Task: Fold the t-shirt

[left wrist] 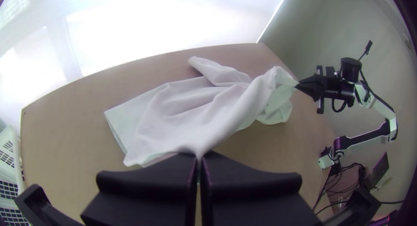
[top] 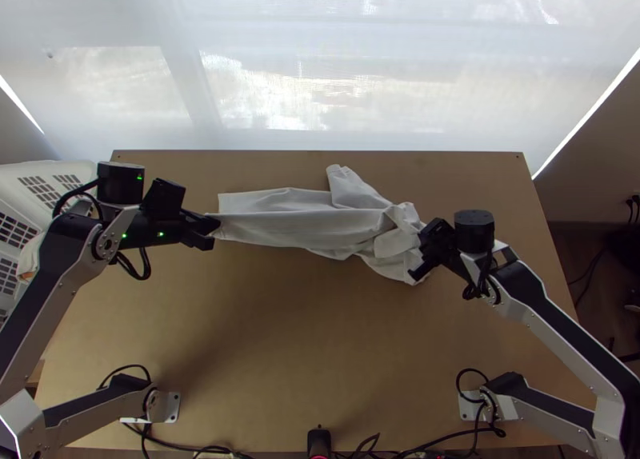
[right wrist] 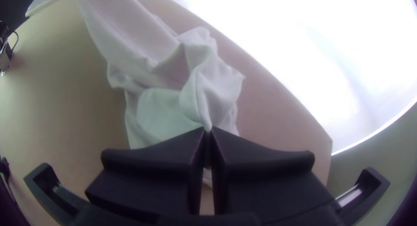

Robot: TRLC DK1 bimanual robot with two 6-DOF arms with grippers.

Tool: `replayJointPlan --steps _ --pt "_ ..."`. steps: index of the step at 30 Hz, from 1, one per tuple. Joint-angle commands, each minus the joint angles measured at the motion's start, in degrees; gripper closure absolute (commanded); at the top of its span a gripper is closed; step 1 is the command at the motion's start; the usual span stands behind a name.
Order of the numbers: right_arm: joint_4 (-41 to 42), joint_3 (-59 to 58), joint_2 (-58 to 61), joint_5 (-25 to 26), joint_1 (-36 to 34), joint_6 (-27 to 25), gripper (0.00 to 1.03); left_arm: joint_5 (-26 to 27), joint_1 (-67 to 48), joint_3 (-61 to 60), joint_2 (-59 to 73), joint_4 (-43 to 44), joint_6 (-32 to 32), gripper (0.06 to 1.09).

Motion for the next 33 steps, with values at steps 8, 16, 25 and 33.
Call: replayJointPlan --steps 8,16,25,33 --pt "-16.9 19.8 -10.2 3.2 -1.3 -0.6 1.00 0.0 7.6 15.1 -4.8 -8.1 2.8 1.05" --pt "-21.9 33.5 -11.7 7.4 -1.3 -3.9 1.00 -1.4 11.9 30.1 -5.5 -11.7 5.5 1.05" --pt "-23.2 44.0 -15.6 12.1 -1.1 -9.5 1.00 -8.3 12.0 48.8 -6.3 -10.8 7.3 1.05" --pt "-21.1 52.1 -19.3 14.0 -1.2 -13.7 1.00 -13.7 12.4 54.9 -11.3 -6.5 9.4 1.05"
